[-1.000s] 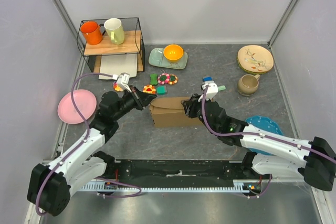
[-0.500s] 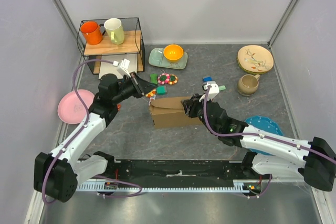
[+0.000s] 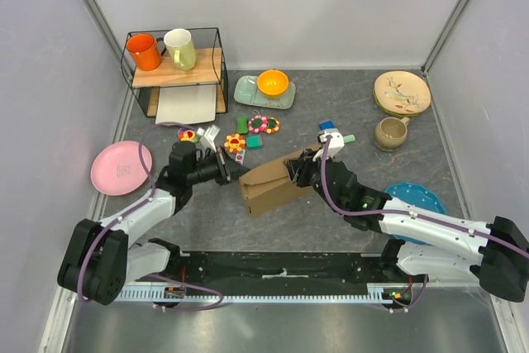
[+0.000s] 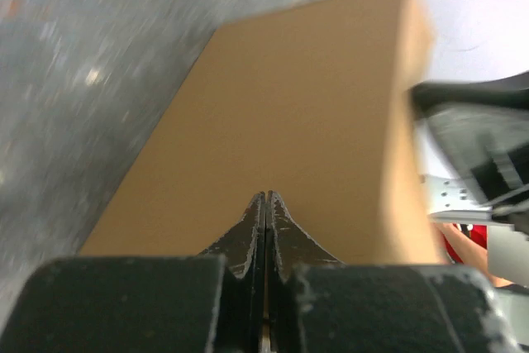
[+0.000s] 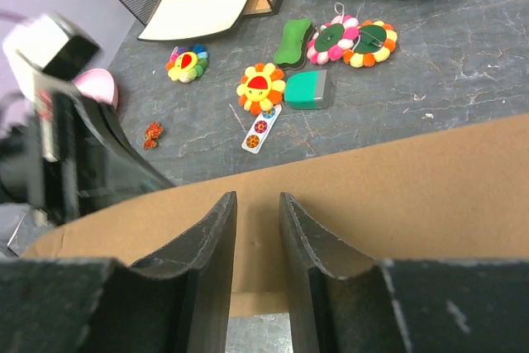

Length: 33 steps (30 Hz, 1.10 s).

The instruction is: Fold the paper box

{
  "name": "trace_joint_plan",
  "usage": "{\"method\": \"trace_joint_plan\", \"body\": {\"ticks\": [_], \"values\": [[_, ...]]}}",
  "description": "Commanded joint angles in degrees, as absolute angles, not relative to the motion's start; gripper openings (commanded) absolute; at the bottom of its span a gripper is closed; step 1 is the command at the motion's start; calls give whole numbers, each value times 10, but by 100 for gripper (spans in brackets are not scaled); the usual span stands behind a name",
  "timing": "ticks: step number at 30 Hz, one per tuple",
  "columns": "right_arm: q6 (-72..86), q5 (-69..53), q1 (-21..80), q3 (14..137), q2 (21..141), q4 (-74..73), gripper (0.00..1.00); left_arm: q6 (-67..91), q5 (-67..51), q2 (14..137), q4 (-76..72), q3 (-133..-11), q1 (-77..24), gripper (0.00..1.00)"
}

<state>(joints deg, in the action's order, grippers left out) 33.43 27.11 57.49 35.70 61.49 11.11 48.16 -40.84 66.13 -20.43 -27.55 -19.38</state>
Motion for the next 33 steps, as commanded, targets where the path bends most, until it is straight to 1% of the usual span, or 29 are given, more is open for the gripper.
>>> {"method": "trace_joint_plan", "body": {"ticks": [1, 5, 8, 11, 15, 18, 21, 25, 28, 29, 33], "values": [[323, 249, 570, 333, 656, -50, 36, 501, -410, 669, -187, -210, -200, 2], [325, 246, 569, 334, 658, -51, 36, 528, -325, 594, -175, -230, -196, 2], [325, 249, 570, 331, 650, -51, 36, 529, -295, 563, -125, -288, -184, 9], [323, 251, 569, 333, 642, -56, 36, 544, -294, 557, -111, -334, -175, 13], [324, 248, 568, 336, 642, -57, 36, 615, -305, 548, -166, -336, -175, 15], [323, 248, 568, 337, 644, -55, 36, 659, -342, 555, -227, -314, -175, 13], [322, 248, 568, 339, 649, -54, 36, 685, -373, 551, -271, -277, -178, 8], [323, 243, 568, 338, 657, -49, 36, 705, -409, 538, -321, -209, -186, 6], [324, 243, 569, 338, 663, -46, 36, 721, -427, 518, -337, -186, -188, 10], [325, 241, 568, 338, 664, -46, 36, 722, -430, 511, -337, -184, -188, 15], [326, 242, 569, 339, 664, -45, 36, 704, -426, 462, -290, -198, -189, 27]]}}
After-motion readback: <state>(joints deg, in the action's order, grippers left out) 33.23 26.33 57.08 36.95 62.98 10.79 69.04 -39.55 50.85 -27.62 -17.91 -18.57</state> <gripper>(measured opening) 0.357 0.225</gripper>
